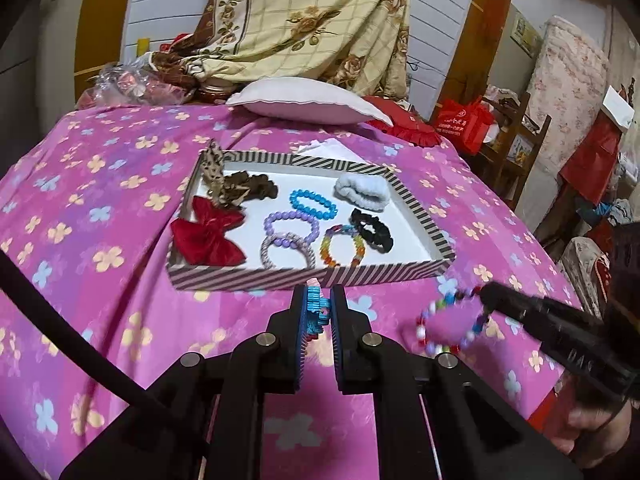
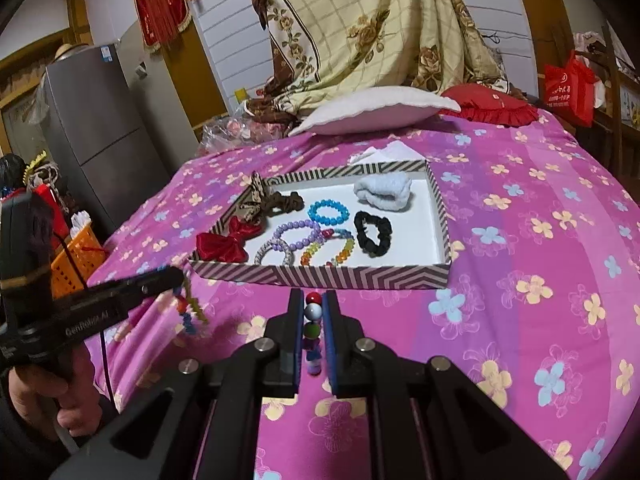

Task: Organize jewelry
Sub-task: 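Lift both bracelets and carry them over the white tray with both grippers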

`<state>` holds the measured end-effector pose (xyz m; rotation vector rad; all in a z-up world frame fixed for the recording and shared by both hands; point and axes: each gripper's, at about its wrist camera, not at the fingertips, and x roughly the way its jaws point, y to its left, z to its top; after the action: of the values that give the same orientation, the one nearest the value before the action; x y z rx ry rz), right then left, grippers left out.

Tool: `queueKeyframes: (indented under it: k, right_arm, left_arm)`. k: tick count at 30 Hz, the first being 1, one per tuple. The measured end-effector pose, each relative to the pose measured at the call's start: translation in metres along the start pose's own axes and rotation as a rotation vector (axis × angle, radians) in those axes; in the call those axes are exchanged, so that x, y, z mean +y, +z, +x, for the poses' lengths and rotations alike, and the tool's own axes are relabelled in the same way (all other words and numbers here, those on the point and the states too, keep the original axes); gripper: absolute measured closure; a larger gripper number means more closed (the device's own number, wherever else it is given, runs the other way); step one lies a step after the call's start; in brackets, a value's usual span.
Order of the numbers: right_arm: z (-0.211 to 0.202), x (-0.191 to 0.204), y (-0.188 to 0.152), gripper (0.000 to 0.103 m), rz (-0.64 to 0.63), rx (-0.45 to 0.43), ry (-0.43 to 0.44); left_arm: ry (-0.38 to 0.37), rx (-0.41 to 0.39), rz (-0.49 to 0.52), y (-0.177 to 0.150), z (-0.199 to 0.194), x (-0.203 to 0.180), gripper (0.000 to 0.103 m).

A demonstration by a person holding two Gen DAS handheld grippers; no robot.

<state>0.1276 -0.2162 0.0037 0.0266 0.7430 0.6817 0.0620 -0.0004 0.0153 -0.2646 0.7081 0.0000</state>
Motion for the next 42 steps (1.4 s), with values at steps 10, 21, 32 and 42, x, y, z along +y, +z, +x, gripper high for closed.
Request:
queueKeyframes:
  k: [10,21,32,42]
  right_arm:
    - [0.003,-0.006,-0.003,0.094,-0.007,-0.012,-0.086]
    - [0.013,0.005,-0.001,0.094,-0.044,-0.048,-0.089]
    - [0.022,0.007,-0.004,0.094,-0.056,-0.024,-0.119]
    - [0.023,0.007,-0.006,0.094,-0.054,-0.025,-0.125]
  left_arm:
    - [0.048,0.039,-0.005,-0.007,0.037,0.01,0.092]
    - [0.091,0.07,0.024,-0.011,0.047,0.006,0.092]
    - [0.107,0.081,0.017,-0.011,0.048,0.009,0.092]
    - [0.11,0.082,0.022,-0.011,0.048,0.009,0.092]
